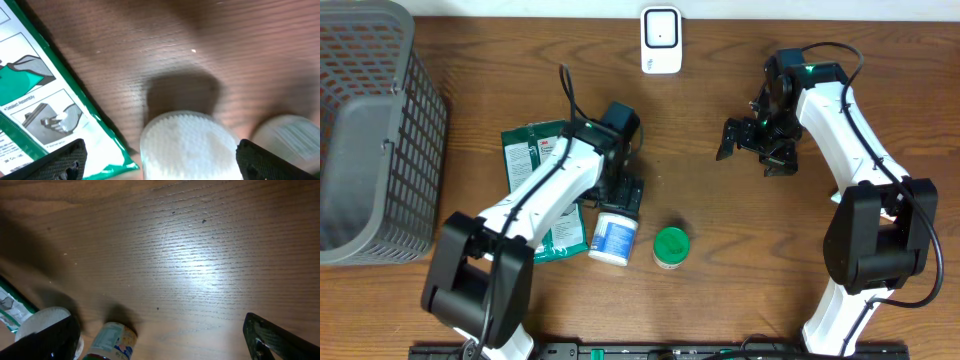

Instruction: Scan the item barcode

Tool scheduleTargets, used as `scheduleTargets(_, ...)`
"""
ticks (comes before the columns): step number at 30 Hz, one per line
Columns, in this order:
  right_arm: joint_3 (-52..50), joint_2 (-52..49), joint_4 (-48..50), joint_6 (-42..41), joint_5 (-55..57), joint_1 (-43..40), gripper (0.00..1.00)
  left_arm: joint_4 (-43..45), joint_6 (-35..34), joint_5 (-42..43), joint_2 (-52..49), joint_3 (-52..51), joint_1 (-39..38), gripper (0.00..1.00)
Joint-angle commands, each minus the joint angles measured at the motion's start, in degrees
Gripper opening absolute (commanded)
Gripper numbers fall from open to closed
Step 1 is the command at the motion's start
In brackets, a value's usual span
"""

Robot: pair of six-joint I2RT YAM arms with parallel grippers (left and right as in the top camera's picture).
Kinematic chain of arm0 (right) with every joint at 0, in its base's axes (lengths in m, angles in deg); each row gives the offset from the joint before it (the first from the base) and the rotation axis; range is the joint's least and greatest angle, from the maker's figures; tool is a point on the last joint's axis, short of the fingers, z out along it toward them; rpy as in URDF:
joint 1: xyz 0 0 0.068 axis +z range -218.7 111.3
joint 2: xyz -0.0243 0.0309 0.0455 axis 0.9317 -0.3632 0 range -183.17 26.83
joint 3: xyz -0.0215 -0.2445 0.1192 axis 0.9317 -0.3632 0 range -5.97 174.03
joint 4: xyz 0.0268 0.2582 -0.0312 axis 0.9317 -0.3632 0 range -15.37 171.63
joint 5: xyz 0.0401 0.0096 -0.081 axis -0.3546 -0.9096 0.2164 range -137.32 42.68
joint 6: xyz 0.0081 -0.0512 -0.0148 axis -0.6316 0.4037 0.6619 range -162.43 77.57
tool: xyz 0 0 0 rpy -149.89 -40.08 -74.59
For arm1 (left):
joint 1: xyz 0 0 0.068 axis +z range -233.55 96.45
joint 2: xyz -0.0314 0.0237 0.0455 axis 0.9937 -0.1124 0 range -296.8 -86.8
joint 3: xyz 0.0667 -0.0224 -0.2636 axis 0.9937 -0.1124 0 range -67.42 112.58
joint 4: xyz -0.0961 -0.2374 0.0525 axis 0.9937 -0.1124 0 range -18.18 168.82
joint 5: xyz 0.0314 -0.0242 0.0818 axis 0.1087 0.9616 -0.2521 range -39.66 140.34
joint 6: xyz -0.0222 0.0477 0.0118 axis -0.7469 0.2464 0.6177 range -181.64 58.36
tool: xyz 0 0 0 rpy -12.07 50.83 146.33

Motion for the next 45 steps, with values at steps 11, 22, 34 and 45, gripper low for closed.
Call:
scheduleTargets(11, -0.46, 0.90, 0.35, 0.66, 0.15, 0.72, 0.99, -5.51, 1.81, 6.60, 2.47, -3.04, -0.31, 0.95)
scheduleTargets(22, -0.46, 0.90, 1.01, 0.63, 0.09, 0.72, 0.99, 0.22, 3.37, 6.58, 2.43, -8.17, -0.37, 0.95)
scheduleTargets(34, -0.44, 0.90, 0.83, 0.63, -0.31, 0.72, 0.99, 3.54, -3.63, 6.95, 2.40, -12.92, -0.98, 0.91)
scheduleTargets(45, -0.46, 0.90, 0.96, 0.68, -0.28, 0.72, 0.99, 5.09, -3.61, 6.49, 2.60, -8.39, -0.98, 0.68)
